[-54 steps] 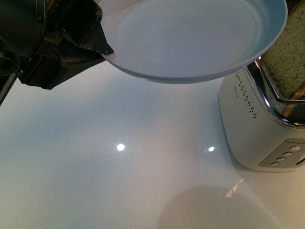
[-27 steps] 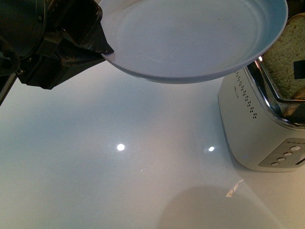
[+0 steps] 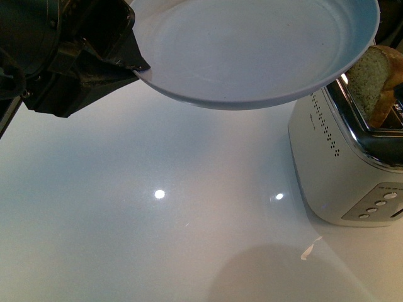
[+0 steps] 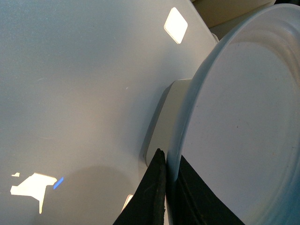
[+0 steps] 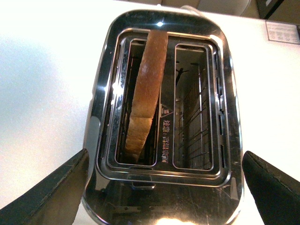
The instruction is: Left arm holds plate, right arm toasts bread
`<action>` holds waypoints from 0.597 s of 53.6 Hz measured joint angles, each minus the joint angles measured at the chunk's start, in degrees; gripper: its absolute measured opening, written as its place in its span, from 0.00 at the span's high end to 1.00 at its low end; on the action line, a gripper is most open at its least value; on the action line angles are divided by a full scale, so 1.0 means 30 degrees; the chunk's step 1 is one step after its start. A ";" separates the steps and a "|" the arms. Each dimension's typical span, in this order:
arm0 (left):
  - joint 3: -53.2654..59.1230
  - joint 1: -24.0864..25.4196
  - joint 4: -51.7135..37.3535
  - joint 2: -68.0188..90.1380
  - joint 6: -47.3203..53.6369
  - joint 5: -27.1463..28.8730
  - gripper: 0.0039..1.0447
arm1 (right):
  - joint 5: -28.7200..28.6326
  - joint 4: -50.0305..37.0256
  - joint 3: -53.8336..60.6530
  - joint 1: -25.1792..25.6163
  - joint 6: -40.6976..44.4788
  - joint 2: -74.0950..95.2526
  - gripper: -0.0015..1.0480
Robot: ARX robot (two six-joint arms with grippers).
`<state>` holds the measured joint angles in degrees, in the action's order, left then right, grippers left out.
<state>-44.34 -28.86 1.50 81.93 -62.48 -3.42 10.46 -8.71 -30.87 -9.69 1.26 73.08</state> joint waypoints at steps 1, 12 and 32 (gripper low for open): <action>0.0000 0.0000 0.0000 0.0000 0.0000 0.0007 0.97 | -0.0007 0.0051 0.0080 0.0036 -0.0044 -0.0219 0.08; 0.0000 0.0000 0.0000 0.0000 0.0000 0.0007 0.97 | 0.0015 0.1231 0.1923 0.0619 -0.0794 -0.4626 0.09; 0.0000 -0.0007 0.0000 -0.0051 0.0000 -0.0015 0.97 | -0.1931 -1.1548 0.7337 0.1625 -0.0561 -0.7016 0.55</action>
<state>-44.34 -28.88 1.50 81.78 -62.48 -3.46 4.67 -43.35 -8.86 -4.82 -0.43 52.03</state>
